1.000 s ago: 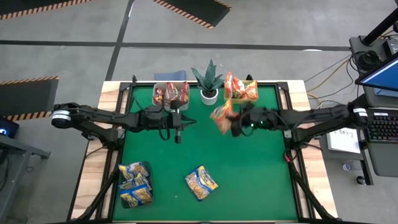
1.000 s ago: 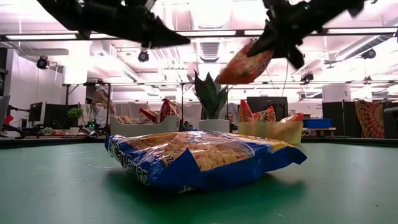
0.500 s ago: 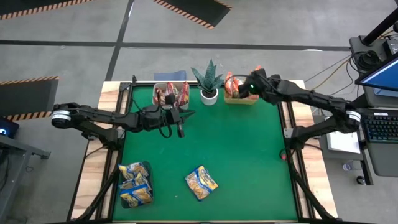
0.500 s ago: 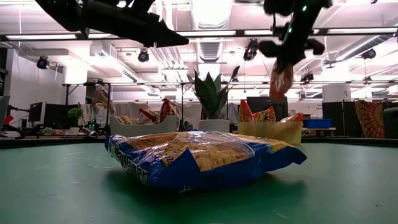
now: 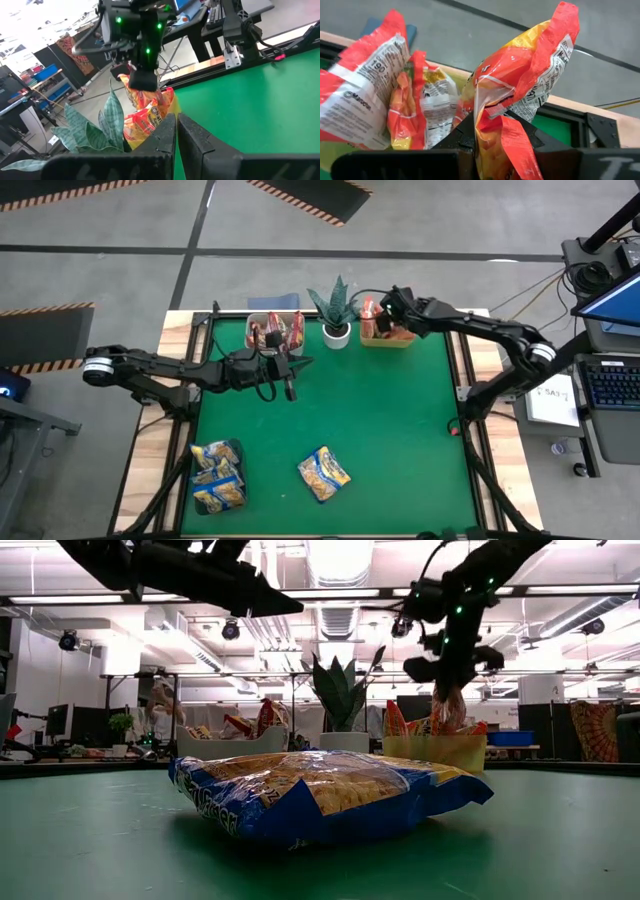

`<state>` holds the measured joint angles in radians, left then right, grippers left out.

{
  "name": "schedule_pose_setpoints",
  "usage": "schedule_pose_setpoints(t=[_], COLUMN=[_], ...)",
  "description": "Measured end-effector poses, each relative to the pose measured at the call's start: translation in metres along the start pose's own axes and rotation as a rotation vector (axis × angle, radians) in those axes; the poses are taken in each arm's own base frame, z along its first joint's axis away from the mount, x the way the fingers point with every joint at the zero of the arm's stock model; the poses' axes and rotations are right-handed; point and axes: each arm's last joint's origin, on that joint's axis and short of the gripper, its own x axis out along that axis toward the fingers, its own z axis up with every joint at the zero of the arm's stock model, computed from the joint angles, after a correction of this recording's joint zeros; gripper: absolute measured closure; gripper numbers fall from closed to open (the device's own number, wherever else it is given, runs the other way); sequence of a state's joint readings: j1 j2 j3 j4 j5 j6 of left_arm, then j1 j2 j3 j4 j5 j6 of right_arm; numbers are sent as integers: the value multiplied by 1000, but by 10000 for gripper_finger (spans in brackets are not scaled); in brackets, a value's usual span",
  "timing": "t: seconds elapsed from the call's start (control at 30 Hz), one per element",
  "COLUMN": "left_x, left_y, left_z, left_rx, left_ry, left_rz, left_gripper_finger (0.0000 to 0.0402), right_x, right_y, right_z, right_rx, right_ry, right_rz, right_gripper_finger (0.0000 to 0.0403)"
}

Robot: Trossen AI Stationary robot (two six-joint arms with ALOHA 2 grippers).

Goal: Sort Maruchan noodles
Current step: Put the orange noodle pack into the yellow bin

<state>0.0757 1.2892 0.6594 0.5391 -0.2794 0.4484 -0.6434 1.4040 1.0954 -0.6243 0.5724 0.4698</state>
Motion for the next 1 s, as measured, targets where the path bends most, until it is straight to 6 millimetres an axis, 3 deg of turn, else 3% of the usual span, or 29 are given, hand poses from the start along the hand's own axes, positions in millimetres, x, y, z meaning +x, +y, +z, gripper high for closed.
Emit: schedule_pose_setpoints(t=[0.67,0.87,1.0], left_x=[0,0,0], left_y=[0,-1,-1], left_z=[-1,-2,-2], left_rx=[2,5,5], left_ry=[7,16,18], left_rz=[-4,-8,-9], left_gripper_finger=[402,402,402], right_x=[55,61,55], right_y=[31,34,31], right_z=[-18,-22,-19], right_rx=[-54,-59,-45], right_ry=[85,108,93], right_rz=[-39,-45,-32], right_gripper_finger=[344,344,344])
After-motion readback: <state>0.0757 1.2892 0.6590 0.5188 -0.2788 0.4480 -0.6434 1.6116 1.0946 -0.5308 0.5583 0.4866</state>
